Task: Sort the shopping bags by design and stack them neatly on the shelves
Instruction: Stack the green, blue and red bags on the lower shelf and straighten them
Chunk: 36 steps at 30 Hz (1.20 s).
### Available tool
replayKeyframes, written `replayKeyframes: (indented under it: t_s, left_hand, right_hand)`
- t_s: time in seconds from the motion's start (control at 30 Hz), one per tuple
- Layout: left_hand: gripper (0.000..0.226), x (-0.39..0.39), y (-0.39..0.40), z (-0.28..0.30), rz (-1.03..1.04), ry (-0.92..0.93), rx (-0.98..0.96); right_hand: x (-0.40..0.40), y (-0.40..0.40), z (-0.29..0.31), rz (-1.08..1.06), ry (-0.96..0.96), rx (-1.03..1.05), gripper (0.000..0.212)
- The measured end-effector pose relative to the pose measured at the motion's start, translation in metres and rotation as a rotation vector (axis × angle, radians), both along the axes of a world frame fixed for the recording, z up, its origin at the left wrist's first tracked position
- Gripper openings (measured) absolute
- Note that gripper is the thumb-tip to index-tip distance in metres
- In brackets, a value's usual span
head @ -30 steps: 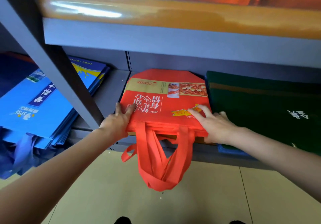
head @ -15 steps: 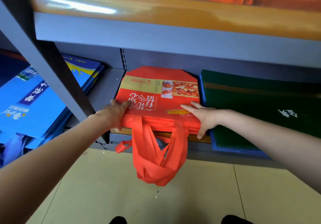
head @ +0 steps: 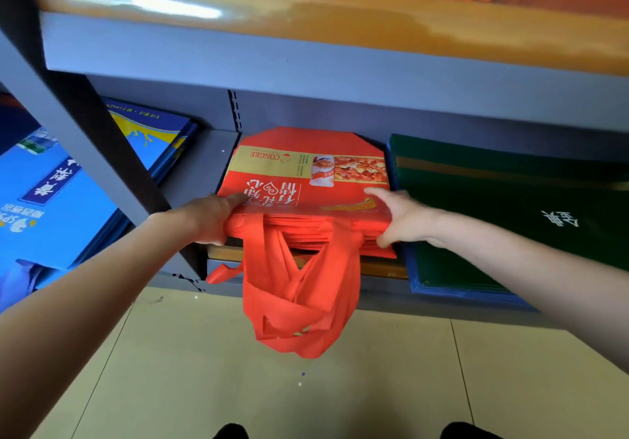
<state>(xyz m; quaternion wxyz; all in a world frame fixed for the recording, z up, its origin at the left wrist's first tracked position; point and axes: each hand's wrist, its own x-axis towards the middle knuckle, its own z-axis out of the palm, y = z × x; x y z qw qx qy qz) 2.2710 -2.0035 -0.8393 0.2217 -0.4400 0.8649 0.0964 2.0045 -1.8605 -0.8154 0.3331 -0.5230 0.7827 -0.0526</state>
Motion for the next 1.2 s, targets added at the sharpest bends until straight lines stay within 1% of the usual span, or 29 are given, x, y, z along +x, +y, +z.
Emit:
replayKeyframes:
  t_s: [0.07, 0.1, 0.17, 0.2, 0.27, 0.33, 0.4, 0.5, 0.6, 0.67, 0.73, 0.77, 0.8, 0.87, 0.93, 1.0, 1.07, 1.2]
  left_hand:
    - [0.079, 0.001, -0.003, 0.005, -0.009, 0.063, 0.033]
    - [0.079, 0.003, -0.005, 0.006, -0.018, 0.096, 0.046]
    - [0.082, 0.005, -0.006, 0.006, -0.045, 0.116, 0.067]
    - [0.086, 0.005, -0.002, 0.005, -0.055, 0.089, 0.062]
    - [0.098, 0.002, 0.009, -0.001, -0.054, -0.024, 0.033]
    - [0.112, 0.0, 0.018, -0.008, -0.021, -0.106, 0.014]
    - [0.121, -0.002, 0.018, -0.009, -0.001, -0.119, 0.018]
    - [0.127, -0.004, 0.012, -0.005, -0.011, -0.124, 0.042]
    - [0.129, -0.008, 0.007, 0.0, -0.03, -0.149, 0.056]
    - [0.13, -0.011, 0.0, 0.003, -0.029, -0.122, 0.066]
    - [0.13, -0.011, -0.006, 0.007, -0.033, -0.103, 0.066]
    - [0.129, -0.009, -0.007, 0.007, -0.029, -0.097, 0.066]
    - [0.129, -0.008, -0.007, 0.006, -0.017, -0.093, 0.071]
    - [0.131, -0.008, -0.002, 0.002, 0.006, -0.091, 0.084]
    - [0.134, -0.009, 0.001, 0.0, 0.015, -0.095, 0.078]
    - [0.134, -0.01, 0.004, -0.001, 0.026, -0.086, 0.062]
    - [0.133, -0.01, 0.007, -0.003, 0.03, -0.079, 0.031]
    - [0.132, -0.008, 0.008, -0.005, 0.045, -0.069, 0.047]
  right_hand:
    - [-0.008, 0.008, 0.021, -0.017, -0.01, -0.101, 0.092]
    - [-0.011, 0.011, 0.03, -0.004, -0.009, -0.113, 0.088]
    - [-0.012, 0.019, 0.037, 0.075, 0.04, -0.043, 0.087]
    - [-0.01, 0.023, 0.034, 0.132, 0.083, 0.017, 0.088]
    - [-0.006, 0.026, 0.017, 0.209, 0.179, 0.107, 0.095]
    - [-0.004, 0.02, 0.002, 0.277, 0.285, 0.11, 0.101]
    - [-0.008, 0.013, -0.002, 0.334, 0.348, 0.108, 0.103]
    - [-0.013, 0.005, 0.003, 0.408, 0.378, 0.182, 0.103]
    - [-0.02, -0.002, 0.014, 0.416, 0.35, 0.209, 0.097]
    - [-0.025, -0.007, 0.022, 0.378, 0.316, 0.186, 0.096]
    - [-0.029, -0.012, 0.028, 0.355, 0.302, 0.098, 0.091]
    - [-0.029, -0.014, 0.029, 0.355, 0.309, 0.069, 0.093]
    - [-0.027, -0.014, 0.028, 0.365, 0.326, 0.091, 0.101]
    - [-0.016, -0.007, 0.016, 0.407, 0.39, 0.215, 0.123]
    - [-0.007, 0.002, -0.003, 0.456, 0.44, 0.253, 0.133]
    - [-0.008, 0.004, -0.011, 0.458, 0.462, 0.183, 0.131]
    - [-0.016, 0.0, -0.008, 0.418, 0.464, 0.145, 0.128]
    - [-0.013, 0.003, -0.011, 0.469, 0.494, 0.239, 0.132]
